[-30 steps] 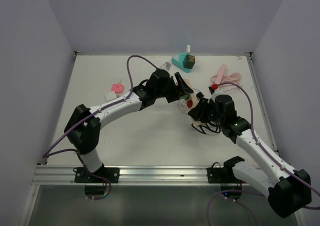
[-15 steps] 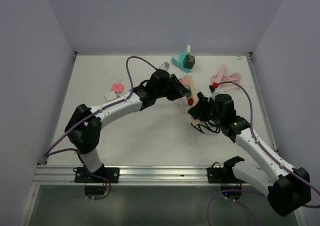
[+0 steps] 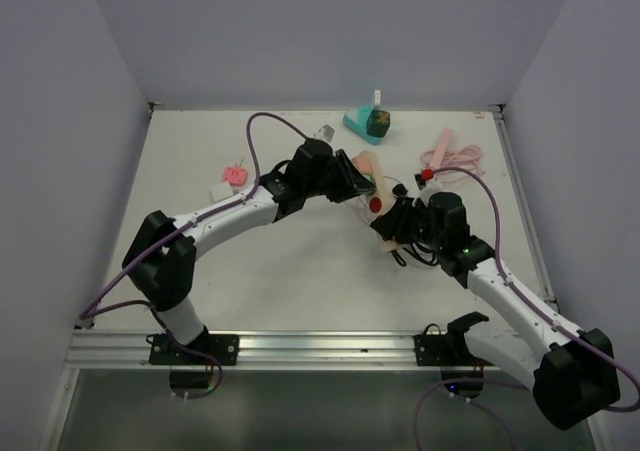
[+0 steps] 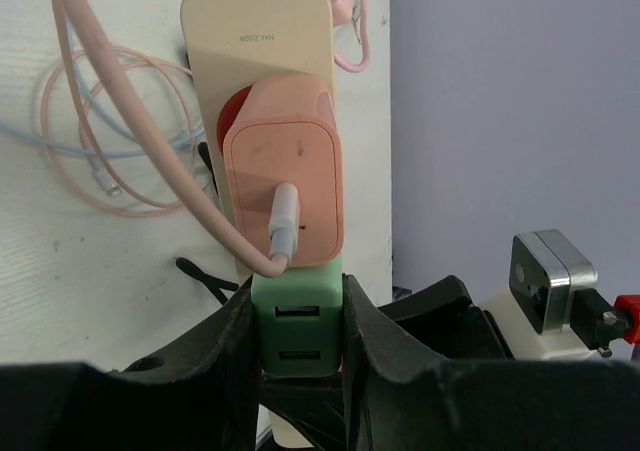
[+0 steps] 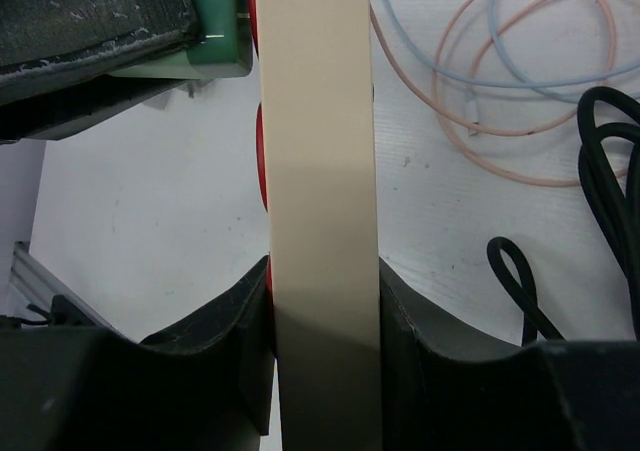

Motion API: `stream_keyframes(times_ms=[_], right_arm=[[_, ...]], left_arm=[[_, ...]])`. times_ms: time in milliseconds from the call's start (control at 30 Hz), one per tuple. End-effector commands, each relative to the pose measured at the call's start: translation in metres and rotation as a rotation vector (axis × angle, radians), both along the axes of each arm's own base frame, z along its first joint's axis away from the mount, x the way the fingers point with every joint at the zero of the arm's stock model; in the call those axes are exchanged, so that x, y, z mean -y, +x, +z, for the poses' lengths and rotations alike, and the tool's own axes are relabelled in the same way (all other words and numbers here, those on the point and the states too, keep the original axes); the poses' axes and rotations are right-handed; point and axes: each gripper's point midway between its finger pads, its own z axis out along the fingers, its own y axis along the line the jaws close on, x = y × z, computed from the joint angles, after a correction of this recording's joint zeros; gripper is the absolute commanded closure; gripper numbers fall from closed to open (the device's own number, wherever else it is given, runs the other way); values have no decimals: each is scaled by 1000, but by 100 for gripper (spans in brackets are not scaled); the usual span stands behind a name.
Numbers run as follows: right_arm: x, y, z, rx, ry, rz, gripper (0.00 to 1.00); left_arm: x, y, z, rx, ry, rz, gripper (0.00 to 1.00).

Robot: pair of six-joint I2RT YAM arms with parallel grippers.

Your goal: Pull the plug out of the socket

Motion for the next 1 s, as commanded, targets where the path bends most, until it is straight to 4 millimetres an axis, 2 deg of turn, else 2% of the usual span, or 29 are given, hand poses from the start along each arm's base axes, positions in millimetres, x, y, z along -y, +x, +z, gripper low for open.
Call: stream_keyframes(times_ms=[0, 67, 100, 200, 233, 267, 367, 467, 533, 567, 733, 800, 900, 967], right_arm=[[37, 23, -12, -51, -57, -207, 100], [30, 28, -7, -68, -37, -193, 100], [26, 34, 4, -54, -15, -192, 100], [19, 44, 17, -54, 11, -187, 100], [18, 46, 23, -42, 15, -183, 100], [17, 48, 25, -38, 15, -180, 100], [23, 52, 31, -9, -10, -197, 100], [36, 52, 20, -9, -47, -223, 100], [44, 48, 6, -30, -64, -234, 100], [49, 48, 2, -34, -65, -243, 100], [63, 44, -25, -87, -101, -257, 100], [69, 45, -30, -99, -106, -266, 100], [68, 50, -22, -79, -107, -255, 100], [69, 53, -17, -79, -113, -256, 100]], left_arm=[[-25, 7, 68, 185, -45, 27, 100], [-22, 3, 62, 190, -41, 21, 100], [-19, 1, 60, 190, -42, 15, 100], [-1, -11, 45, 175, -22, -25, 100], [-1, -10, 43, 174, -16, -26, 100], [7, -13, 47, 195, -37, -39, 100], [9, -16, 46, 188, -40, -48, 100], [2, -14, 58, 214, -45, -29, 100], [-3, -19, 63, 204, -69, -43, 100], [-9, -13, 68, 206, -96, -26, 100], [-34, -6, 87, 211, -136, -19, 100], [-37, -9, 92, 203, -158, -45, 100], [-42, -7, 94, 202, -148, -50, 100], [-45, -10, 84, 172, -112, -52, 100]])
